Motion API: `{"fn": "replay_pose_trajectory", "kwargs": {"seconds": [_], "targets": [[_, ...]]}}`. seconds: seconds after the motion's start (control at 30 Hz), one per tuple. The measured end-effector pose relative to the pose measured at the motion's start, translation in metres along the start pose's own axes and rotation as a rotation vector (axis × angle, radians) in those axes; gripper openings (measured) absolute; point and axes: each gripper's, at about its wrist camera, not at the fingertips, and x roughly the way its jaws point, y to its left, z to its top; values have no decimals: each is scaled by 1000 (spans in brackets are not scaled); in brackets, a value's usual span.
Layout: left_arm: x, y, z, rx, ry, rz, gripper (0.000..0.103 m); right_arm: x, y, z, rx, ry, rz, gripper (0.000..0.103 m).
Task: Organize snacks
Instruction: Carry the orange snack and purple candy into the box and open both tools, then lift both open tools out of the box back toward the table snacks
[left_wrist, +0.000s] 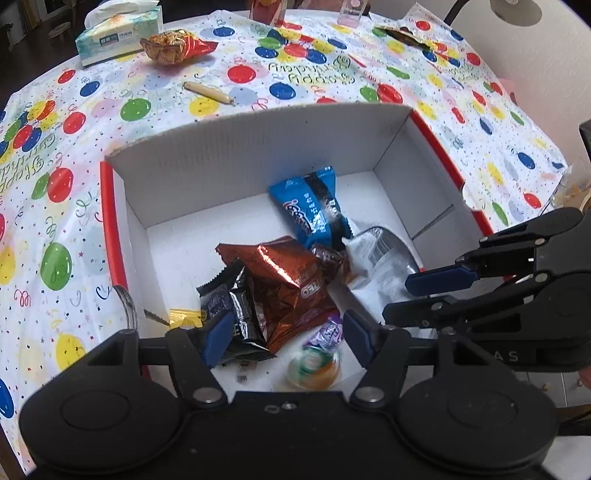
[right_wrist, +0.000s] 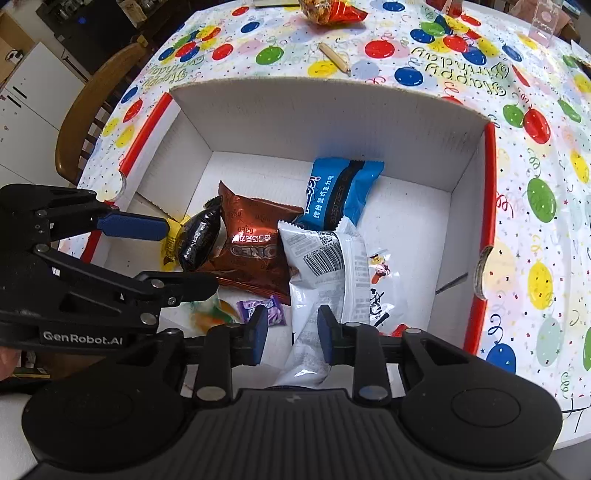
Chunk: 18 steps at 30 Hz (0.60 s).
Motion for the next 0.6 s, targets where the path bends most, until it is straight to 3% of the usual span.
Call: {"fn": "replay_pose_trajectory", "kwargs": {"seconds": [0.17,0.27,0.6], "targets": [[-10,1,2,-4,-34,2,70,-9,-2,1,-2,-24,-5,44],[-19,2,5,-11,-64,8,77,-16,-6,1,5,-41,-3,54],[-45,0,19,-5,-157,25,83,-46,-15,15,-6,-120,-1,69]]}}
